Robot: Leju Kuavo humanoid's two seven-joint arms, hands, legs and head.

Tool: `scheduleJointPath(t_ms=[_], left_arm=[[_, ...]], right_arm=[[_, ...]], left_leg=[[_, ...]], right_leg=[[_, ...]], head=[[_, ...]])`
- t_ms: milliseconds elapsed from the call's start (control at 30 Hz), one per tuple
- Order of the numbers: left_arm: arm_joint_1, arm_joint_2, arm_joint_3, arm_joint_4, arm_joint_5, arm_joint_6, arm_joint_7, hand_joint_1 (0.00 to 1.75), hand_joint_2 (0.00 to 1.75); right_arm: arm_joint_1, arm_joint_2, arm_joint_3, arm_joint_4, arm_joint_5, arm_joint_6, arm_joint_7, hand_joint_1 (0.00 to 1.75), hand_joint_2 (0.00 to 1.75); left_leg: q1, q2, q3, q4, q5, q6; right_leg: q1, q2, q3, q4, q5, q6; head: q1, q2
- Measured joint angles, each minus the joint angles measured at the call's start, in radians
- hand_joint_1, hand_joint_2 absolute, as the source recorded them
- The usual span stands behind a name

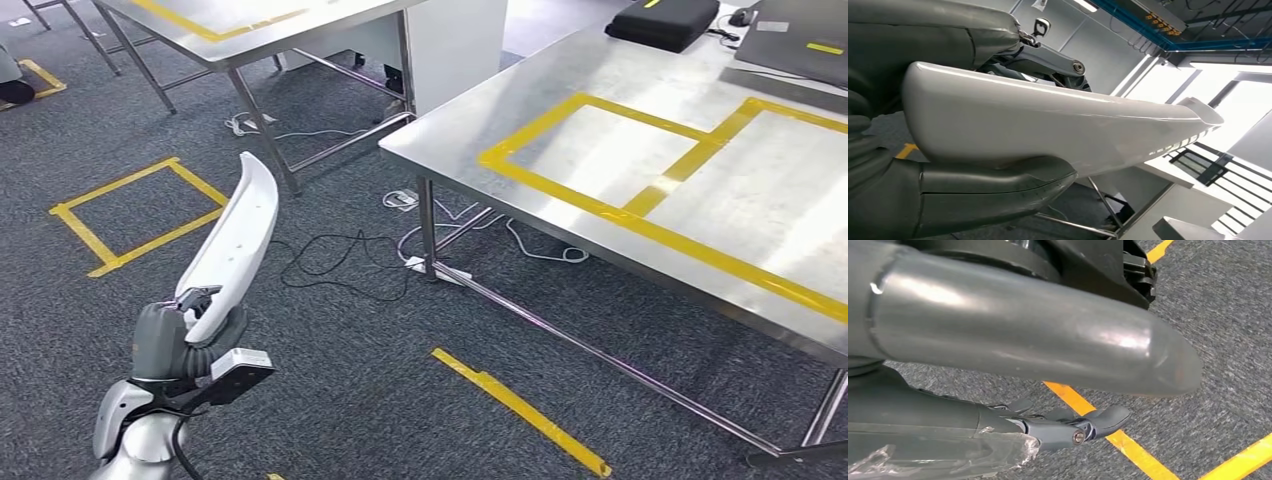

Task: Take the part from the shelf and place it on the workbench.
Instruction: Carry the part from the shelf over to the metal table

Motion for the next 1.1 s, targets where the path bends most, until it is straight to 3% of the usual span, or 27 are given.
scheduleJointPath(t_ms=[33,100,167,267,333,367,433,500,533,567,633,667,800,867,967,1000,1033,1067,1100], left_arm=[[0.001,0.000,0.000,0.000,0.000,0.000,0.000,1.75,1.75],[0.001,0.001,0.000,0.000,0.000,0.000,0.000,1.75,1.75],[-0.001,0.002,0.000,0.001,-0.001,0.000,0.001,1.75,1.75],[-0.002,0.003,0.001,0.002,-0.006,-0.002,0.003,1.75,1.75],[-0.004,0.003,0.002,0.002,-0.009,-0.002,0.004,1.75,1.75],[-0.007,0.002,0.002,0.002,-0.009,-0.003,0.004,1.75,1.75],[-0.010,0.000,0.002,0.002,-0.010,-0.003,0.004,1.75,1.75],[-0.009,0.000,0.002,0.002,-0.011,-0.003,0.005,1.75,1.75],[-0.009,0.000,0.002,0.002,-0.012,-0.004,0.005,1.75,1.75],[-0.008,0.000,0.002,0.002,-0.013,-0.004,0.006,1.75,1.75],[-0.009,0.000,0.002,0.002,-0.015,-0.004,0.007,1.75,1.75],[-0.010,0.000,0.002,0.003,-0.016,-0.004,0.008,1.75,1.75],[-0.010,0.000,0.003,0.004,-0.020,-0.005,0.010,1.75,1.75],[-0.012,0.000,0.003,0.004,-0.021,-0.005,0.011,1.75,1.75],[-0.010,0.000,0.003,0.005,-0.021,-0.005,0.013,1.75,1.75],[-0.008,0.000,0.003,0.005,-0.021,-0.005,0.014,1.75,1.75],[-0.007,0.000,0.003,0.006,-0.021,-0.005,0.015,1.75,1.75],[-0.006,0.001,0.003,0.006,-0.021,-0.005,0.015,1.75,1.75],[-0.006,0.001,0.003,0.006,-0.022,-0.005,0.015,1.75,1.75]], right_arm=[[0.001,0.000,0.000,0.000,0.000,0.000,0.000,0.00,0.00],[0.001,0.000,0.000,0.000,0.002,0.000,0.000,0.00,0.00],[-0.001,0.001,0.000,0.000,0.002,0.000,0.000,0.00,0.00],[-0.002,0.001,0.000,0.000,0.004,0.000,0.001,0.00,0.00],[-0.002,0.001,0.000,0.000,0.005,0.000,0.001,0.00,0.00],[-0.004,0.000,0.000,0.000,0.005,0.000,0.001,0.00,0.00],[-0.008,0.000,0.000,0.000,0.005,0.000,0.001,0.00,0.00],[-0.007,0.000,0.000,0.000,0.006,0.000,0.001,0.00,0.00],[-0.006,0.000,0.000,0.000,0.006,0.000,0.001,0.00,0.00],[-0.004,0.000,0.000,0.000,0.007,0.001,0.001,0.00,0.00],[-0.001,0.000,0.000,0.000,0.010,0.003,0.002,0.00,0.00],[-0.001,0.000,0.000,0.000,0.011,0.004,0.002,0.00,0.00],[-0.001,0.000,0.000,0.000,0.014,0.005,0.004,0.00,0.00],[-0.002,0.000,0.000,0.000,0.015,0.005,0.004,0.00,0.00],[-0.005,0.000,0.000,0.000,0.016,0.005,0.004,0.00,0.00],[-0.004,0.000,0.000,0.000,0.016,0.006,0.005,0.00,0.00],[-0.003,0.000,0.000,0.000,0.017,0.006,0.005,0.00,0.00],[-0.003,0.000,0.000,0.000,0.018,0.006,0.005,0.00,0.00],[-0.003,0.000,0.000,0.000,0.019,0.006,0.006,0.00,0.00]], left_leg=[[-0.001,0.000,-0.006,-0.019,0.029,0.003],[-0.005,0.000,0.022,-0.135,0.130,0.015],[-0.013,0.000,0.050,-0.231,0.173,0.028],[-0.017,-0.004,0.067,-0.273,0.168,0.043],[-0.012,-0.004,0.090,-0.284,0.166,0.053],[-0.009,-0.004,0.100,-0.287,0.162,0.057],[-0.008,-0.004,0.110,-0.289,0.152,0.062],[-0.009,-0.005,0.120,-0.288,0.140,0.062],[-0.009,-0.006,0.129,-0.288,0.132,0.060],[-0.009,-0.006,0.142,-0.288,0.123,0.058],[-0.009,-0.006,0.167,-0.288,0.102,0.051],[-0.009,-0.006,0.174,-0.288,0.094,0.045],[-0.009,-0.005,0.187,-0.278,0.079,0.021],[-0.007,-0.005,0.163,-0.220,0.065,0.012],[-0.002,-0.005,0.049,-0.046,0.001,0.000],[-0.001,-0.005,0.017,-0.012,-0.010,-0.002],[0.000,-0.005,-0.002,-0.010,-0.002,-0.002],[0.000,-0.005,-0.003,-0.040,0.029,-0.001],[0.000,-0.006,0.008,-0.096,0.079,0.001]], right_leg=[[0.001,0.002,0.010,0.000,-0.007,0.000],[0.003,0.004,0.029,-0.001,-0.024,0.003],[0.004,0.005,0.041,-0.003,-0.037,0.011],[0.005,0.004,0.056,-0.001,-0.039,0.033],[0.004,0.003,0.053,0.023,-0.056,0.044],[0.003,0.003,0.033,0.062,-0.077,0.048],[0.000,0.003,-0.045,0.185,-0.131,0.056],[-0.003,0.002,-0.118,0.271,-0.147,0.064],[-0.004,0.002,-0.131,0.263,-0.125,0.064],[-0.005,0.001,-0.127,0.218,-0.082,0.064],[-0.005,-0.001,-0.097,0.094,0.010,0.061],[-0.003,-0.004,-0.083,0.049,0.030,0.056],[0.003,-0.006,-0.057,0.010,0.031,0.022],[-0.002,-0.005,-0.037,0.003,0.025,0.010],[-0.002,-0.003,-0.013,0.000,0.005,0.001],[-0.002,-0.001,-0.003,0.000,-0.003,0.001],[-0.002,0.002,0.009,0.000,-0.012,0.002],[-0.002,0.006,0.023,0.000,-0.022,0.003],[-0.002,0.010,0.036,0.000,-0.031,0.006]], head=[[0.000,0.000],[0.000,0.000],[-0.001,0.000],[-0.003,0.000],[0.000,0.000],[0.004,0.000],[0.008,0.000],[0.008,0.000],[0.009,0.000],[0.009,0.000],[0.008,0.000],[0.007,0.000],[0.003,0.000],[0.000,0.000],[-0.002,0.000],[-0.002,0.000],[-0.002,0.000],[-0.002,0.000],[-0.002,0.000]])
